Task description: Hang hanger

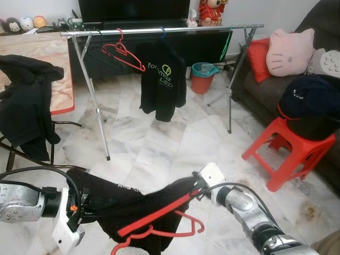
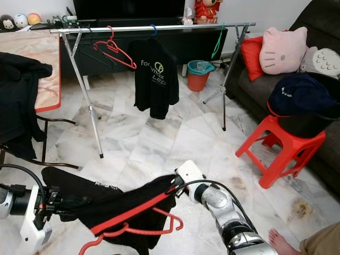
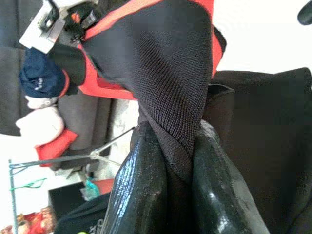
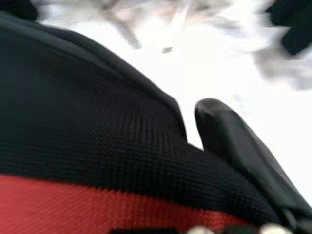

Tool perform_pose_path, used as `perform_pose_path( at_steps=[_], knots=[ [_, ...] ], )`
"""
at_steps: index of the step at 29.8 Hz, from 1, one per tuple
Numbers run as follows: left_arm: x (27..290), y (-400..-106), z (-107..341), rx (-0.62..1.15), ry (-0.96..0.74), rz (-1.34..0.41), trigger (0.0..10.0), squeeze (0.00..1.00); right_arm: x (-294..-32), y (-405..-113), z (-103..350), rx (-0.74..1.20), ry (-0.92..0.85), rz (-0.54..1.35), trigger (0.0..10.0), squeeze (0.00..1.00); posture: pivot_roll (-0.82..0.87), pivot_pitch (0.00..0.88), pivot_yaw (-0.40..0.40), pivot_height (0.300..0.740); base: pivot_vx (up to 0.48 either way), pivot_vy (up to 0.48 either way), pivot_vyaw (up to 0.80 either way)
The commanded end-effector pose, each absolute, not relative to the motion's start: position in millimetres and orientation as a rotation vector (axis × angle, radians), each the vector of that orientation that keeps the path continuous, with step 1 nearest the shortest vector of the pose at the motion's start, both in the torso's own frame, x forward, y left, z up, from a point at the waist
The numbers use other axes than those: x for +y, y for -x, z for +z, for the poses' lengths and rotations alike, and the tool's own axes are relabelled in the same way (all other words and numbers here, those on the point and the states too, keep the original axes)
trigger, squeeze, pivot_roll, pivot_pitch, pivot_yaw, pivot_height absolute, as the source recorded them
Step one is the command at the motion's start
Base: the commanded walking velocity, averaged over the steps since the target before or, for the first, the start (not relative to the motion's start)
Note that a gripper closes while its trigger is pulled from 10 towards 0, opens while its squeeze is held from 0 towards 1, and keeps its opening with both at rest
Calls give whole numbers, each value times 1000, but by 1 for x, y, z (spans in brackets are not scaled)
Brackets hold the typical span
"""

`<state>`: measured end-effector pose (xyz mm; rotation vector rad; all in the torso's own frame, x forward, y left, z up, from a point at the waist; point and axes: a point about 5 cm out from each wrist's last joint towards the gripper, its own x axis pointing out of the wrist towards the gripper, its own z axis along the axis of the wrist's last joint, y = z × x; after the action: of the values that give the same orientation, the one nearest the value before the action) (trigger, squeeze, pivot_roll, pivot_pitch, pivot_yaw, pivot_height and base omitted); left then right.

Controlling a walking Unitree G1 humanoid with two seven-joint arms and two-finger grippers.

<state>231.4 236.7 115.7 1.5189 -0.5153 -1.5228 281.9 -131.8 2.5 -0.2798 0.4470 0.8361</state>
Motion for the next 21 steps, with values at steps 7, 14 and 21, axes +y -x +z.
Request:
perform_pose_path(
  at_steps=[7,14,21],
  knots=[
    [232,-234,102,-436,-1465,-1449,10000,0,-134,-254,-21,623,280,1002,10000,1000,148,0,-61,740,0,0,0],
    [223,-223,91,-425,-1410,-1499,10000,0,-138,-243,-27,655,254,1032,10000,1000,148,0,-60,740,0,0,0],
    [228,-219,83,-364,-1431,-1551,10000,0,-151,-251,-17,619,211,1019,10000,1000,139,0,-50,740,0,0,0]
  ],
)
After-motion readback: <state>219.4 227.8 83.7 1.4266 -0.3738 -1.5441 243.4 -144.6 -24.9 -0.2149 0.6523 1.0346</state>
